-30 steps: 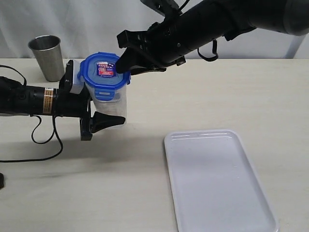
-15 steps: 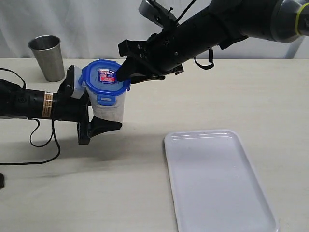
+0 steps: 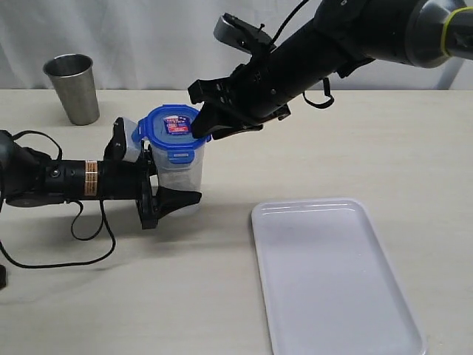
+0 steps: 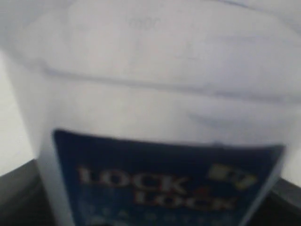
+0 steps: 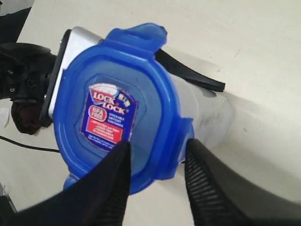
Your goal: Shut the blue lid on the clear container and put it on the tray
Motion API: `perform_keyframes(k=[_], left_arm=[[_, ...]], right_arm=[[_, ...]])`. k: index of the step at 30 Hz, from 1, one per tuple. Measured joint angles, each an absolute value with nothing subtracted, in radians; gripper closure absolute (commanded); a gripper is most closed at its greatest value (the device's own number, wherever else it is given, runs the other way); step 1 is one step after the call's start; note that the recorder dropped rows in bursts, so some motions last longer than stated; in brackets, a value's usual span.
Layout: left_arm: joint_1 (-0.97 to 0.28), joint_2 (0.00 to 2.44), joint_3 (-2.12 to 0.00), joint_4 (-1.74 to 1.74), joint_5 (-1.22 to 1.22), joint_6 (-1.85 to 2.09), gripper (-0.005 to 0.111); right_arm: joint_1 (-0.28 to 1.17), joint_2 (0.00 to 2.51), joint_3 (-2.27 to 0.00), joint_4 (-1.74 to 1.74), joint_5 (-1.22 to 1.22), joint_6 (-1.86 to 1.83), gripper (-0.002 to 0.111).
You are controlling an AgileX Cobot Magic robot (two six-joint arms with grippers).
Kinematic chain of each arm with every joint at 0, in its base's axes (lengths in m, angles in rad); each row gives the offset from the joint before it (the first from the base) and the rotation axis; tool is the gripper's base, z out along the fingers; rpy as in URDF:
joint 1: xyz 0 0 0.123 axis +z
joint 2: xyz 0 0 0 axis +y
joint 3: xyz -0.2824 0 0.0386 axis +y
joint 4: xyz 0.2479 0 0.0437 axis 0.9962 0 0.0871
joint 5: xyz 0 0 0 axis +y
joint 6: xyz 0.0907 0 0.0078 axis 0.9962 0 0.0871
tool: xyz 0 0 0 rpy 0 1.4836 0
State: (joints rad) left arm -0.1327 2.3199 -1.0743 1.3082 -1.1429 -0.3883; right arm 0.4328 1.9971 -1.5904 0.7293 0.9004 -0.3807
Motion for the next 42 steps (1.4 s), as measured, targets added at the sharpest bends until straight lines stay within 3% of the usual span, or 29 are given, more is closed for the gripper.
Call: perform_keyframes(k=[17,22,28,42], left_arm=[[-0.133,2.335,-1.076,1.279,-1.16,-0.394,0.107],[-0.133,2.335,-1.076,1.279,-1.16,-0.396,0.107],[-0.133,2.335,-1.076,1.277,-1.16,-0.405,0.107],[-0.129,2.335,-1.076,1.281,-1.164,-0.403,0.107]], right_arm=[[0.435,1.997,-1.59,0.729,0.849,-0.409,0.072],[0.435,1.997,-1.59,0.743,0.836,-0.438,0.059],[0.435,2.019,-1.59,0.789,0.841,-0.459,0.065],[0.425,2.089,-1.637,0.869,0.933,-0.481,0.065]])
